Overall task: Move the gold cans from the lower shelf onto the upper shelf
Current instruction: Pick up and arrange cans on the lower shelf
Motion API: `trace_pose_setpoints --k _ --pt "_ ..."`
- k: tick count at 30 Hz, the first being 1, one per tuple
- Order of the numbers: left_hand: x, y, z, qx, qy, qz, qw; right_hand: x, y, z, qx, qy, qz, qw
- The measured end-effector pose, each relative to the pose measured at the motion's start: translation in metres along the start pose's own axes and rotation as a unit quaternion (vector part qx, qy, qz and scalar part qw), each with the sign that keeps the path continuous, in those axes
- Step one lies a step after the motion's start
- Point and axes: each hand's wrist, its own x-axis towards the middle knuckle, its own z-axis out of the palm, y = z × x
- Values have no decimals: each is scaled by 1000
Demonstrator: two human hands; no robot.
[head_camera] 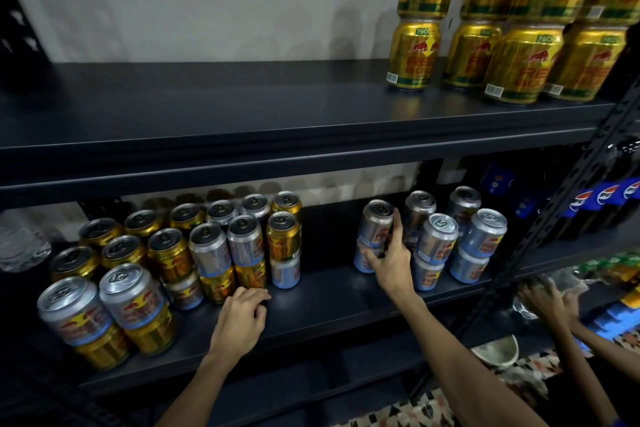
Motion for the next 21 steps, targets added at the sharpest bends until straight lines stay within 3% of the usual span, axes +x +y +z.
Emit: trace_pose_setpoints --k 21 --pt "0 4 -2 -2 1 -10 1000 3 -8 -9 -6 -8 -18 1000"
